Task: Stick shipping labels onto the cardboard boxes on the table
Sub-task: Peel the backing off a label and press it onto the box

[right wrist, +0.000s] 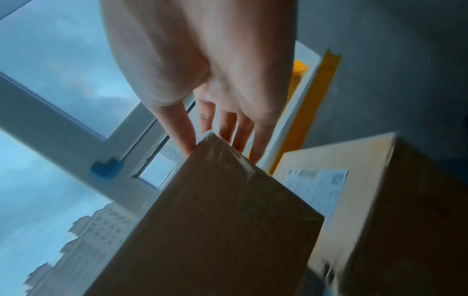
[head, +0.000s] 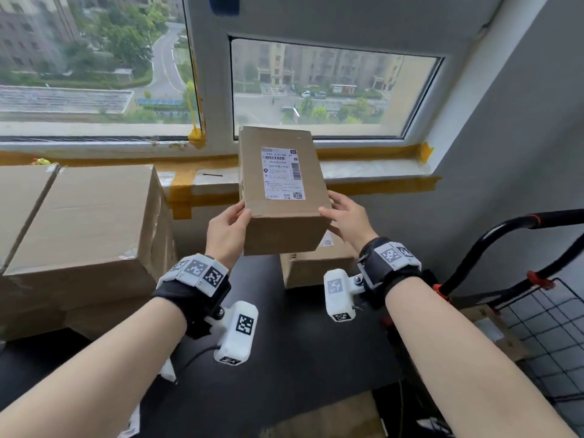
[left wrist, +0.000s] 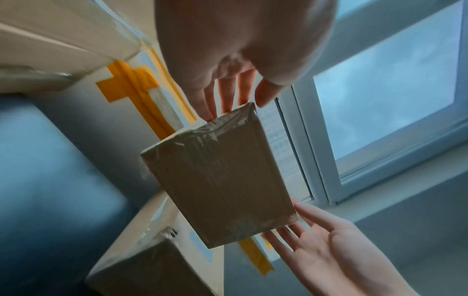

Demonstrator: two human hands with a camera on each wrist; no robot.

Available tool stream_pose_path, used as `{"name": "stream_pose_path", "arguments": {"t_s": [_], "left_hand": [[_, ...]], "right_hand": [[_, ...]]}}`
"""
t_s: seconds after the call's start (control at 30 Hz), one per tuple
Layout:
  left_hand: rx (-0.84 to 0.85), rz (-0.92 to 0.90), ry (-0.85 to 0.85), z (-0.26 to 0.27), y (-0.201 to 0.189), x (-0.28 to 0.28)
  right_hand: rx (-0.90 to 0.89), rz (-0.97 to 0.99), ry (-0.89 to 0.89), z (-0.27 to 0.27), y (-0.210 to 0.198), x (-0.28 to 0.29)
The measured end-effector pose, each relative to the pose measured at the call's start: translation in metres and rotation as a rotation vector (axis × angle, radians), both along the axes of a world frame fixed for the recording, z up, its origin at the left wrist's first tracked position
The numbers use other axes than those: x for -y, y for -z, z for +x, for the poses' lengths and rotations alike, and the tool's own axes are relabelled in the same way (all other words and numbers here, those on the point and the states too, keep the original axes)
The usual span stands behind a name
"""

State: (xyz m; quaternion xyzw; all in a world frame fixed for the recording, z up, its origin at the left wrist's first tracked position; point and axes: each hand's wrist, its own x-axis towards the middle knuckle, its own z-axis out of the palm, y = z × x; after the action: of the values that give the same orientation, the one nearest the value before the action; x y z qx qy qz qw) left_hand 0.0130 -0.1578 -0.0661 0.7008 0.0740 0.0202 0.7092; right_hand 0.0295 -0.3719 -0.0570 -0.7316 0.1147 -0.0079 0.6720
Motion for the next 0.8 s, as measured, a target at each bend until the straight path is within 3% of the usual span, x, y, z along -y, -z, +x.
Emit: {"name": "stream_pose_path", "arguments": {"t_s": [0.27,0.47,0.63,0.73,0.8], "left_hand": [[-0.114,-0.029,0.224,0.018,0.015,0.071],[-0.091,0.04,0.248,0.027,0.031,0.079],[-0.086,0.127,0.281,0.036,0.047,0.079],[-0.071,0.251,0.321,0.03,0.04,0.079],[-0.043,0.493,0.368,0.023,0.027,0.075]], "right_hand": [[-0.093,0.001,0.136,-0.004,0.006,0.079],[-0.144,-0.004,0.097,0.007,0.01,0.089],[-0.16,-0.124,0.069,0.011,0.016,0.092],[-0.141,-0.287,0.036,0.009,0.009,0.091],[-0.136,-0.425,0.018,0.006,0.003,0.087]]}}
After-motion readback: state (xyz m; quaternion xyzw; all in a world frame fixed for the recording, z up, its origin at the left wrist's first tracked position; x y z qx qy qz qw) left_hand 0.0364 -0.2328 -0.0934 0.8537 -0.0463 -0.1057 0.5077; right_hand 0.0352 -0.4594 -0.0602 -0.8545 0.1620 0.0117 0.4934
